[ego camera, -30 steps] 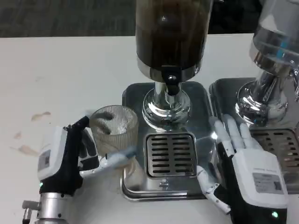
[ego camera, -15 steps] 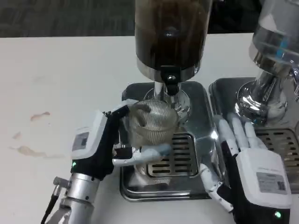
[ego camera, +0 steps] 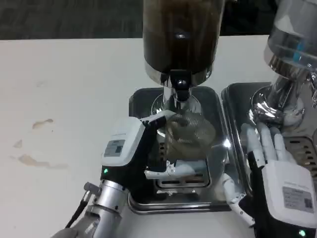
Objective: Grasp the cup under the faucet to collect the drink, then remove the cup.
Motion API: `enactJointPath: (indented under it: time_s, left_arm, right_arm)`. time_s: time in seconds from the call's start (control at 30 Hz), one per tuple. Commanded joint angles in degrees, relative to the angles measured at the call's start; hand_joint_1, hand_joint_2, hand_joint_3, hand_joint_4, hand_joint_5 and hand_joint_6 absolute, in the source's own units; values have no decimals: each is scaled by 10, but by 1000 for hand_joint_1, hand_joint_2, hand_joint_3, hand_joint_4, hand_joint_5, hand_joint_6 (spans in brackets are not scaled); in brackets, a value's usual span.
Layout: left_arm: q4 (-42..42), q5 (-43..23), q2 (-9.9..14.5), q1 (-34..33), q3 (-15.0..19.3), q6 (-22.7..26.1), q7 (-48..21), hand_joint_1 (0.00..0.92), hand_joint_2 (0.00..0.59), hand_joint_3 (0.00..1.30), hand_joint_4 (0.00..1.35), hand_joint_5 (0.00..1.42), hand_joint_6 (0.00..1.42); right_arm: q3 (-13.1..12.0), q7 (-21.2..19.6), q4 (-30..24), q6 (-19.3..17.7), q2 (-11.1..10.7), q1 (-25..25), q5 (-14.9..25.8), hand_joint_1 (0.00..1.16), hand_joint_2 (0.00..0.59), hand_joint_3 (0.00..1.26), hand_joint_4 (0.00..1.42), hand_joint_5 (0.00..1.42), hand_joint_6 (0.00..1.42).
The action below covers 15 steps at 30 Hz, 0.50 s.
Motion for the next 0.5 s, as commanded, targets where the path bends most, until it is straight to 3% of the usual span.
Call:
enactJointPath:
  time_s: [0.03,0.13,0.23,0.27,0.33,0.5]
  left_arm:
    - [10,-1,5,-4,-7,9,25,642,4,905,1049,1140,1260]
    - [11,2,10,2,-12,14,32,646,0,902,1026,1130,1259]
    - [10,3,17,8,-18,16,33,619,0,824,936,1044,1166]
    - [9,2,19,9,-19,14,32,543,7,725,794,950,1004]
    - [7,-1,22,12,-19,9,29,385,38,588,685,863,848]
    - [2,-12,25,15,-19,-1,16,242,47,340,426,612,522]
  right_arm:
    - [-7,-10,-2,4,2,6,8,140,506,74,0,0,164]
    - [-8,-11,-1,2,2,4,10,140,506,74,0,0,164]
    - [-8,-10,1,2,1,2,13,140,506,74,0,0,164]
    - [-9,-10,2,1,1,2,15,140,506,74,0,0,164]
    - [-9,-9,4,0,-1,0,18,140,506,74,0,0,164]
    - [-7,-9,9,-2,-1,-4,21,140,506,74,0,0,164]
